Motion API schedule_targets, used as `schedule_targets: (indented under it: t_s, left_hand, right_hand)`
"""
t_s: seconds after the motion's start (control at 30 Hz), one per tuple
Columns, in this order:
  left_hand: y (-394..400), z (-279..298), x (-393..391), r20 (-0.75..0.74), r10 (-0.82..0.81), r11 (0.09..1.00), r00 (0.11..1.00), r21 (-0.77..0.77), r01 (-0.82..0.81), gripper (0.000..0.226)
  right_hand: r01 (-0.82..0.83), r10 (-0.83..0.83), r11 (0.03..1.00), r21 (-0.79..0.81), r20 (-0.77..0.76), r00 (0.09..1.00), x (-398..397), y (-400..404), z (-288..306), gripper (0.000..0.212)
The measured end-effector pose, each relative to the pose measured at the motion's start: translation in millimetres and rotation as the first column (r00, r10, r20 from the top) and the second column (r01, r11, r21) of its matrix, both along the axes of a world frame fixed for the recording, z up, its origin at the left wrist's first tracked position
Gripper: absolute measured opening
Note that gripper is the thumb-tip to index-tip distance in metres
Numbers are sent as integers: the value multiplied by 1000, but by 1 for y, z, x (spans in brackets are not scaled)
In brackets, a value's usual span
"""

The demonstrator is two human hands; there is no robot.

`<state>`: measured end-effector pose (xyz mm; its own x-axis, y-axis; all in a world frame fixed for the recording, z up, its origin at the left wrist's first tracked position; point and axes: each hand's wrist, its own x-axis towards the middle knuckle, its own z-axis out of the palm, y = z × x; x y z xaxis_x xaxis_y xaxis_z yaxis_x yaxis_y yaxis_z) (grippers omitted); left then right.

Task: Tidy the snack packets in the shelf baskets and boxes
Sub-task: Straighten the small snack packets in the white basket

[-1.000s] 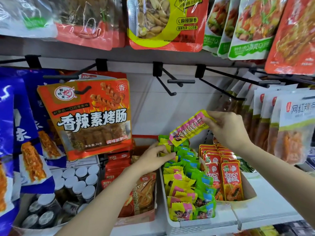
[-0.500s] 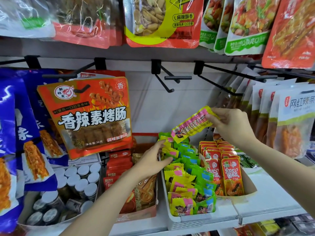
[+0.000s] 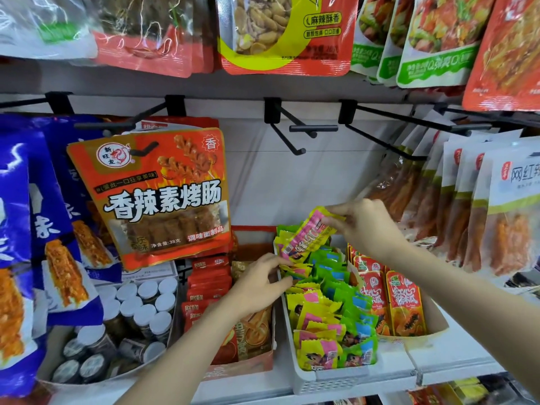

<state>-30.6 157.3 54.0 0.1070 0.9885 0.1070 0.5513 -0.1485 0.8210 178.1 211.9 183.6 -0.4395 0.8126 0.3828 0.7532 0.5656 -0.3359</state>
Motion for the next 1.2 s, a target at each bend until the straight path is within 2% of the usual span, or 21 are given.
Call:
schedule_targets:
  t_s: [0.13,0.23,0.37,0.53,0.6,0.67,0.77,0.83,0.97,1.1,1.17,1.2]
  left_hand:
    - [-2,1,-1,-68,-8,995,998,96,15,28]
    - [-4,0,-3,-82,1,991,997,133,10,26]
    - [-2,3,-3,-85,9,991,996,137,3,23]
    - [1,5,-1,-76,-47,988,996,141,57,21]
    - [0,3,-2,-57,-55,987,997,146,63,22]
    - [-1,1,-3,-76,-60,985,995,156,72,26]
    - [-2,1,-3,-106,-64,984,992,162,81,29]
    - [-2,0,-4,-112,-78,981,991,167,96,29]
    - [-3,-1,-4,-106,-84,982,991,158,100,28]
    - [-3,0,0,-94,-70,987,993,138,83,29]
    - [-4,1,0,-97,-61,991,993,111,72,31]
    - [-5,1,1,-101,-56,993,993,97,66,29]
  right_hand:
    - [-55,75,994,-98,220,973,-33,11,-19,26]
    - [36,39,979,-198,364,931,-55,16,-40,17]
    - [167,-86,971,-172,401,912,-58,24,-45,29]
    - [170,-58,966,-196,475,878,-63,26,-52,31]
    - [164,-19,942,-291,442,897,-61,28,-51,31]
    - [172,-36,909,-378,341,939,-54,36,-45,38]
    - [244,-142,914,-324,309,941,-46,40,-44,46]
    - [272,-153,918,-288,376,914,-53,35,-50,38]
    - [330,-223,916,-227,395,891,-75,31,-58,37]
    - [338,-248,901,-272,315,916,-82,31,-59,16]
    - [256,-189,932,-257,258,947,-73,31,-49,9]
    - [197,-153,944,-264,177,972,-64,32,-41,11]
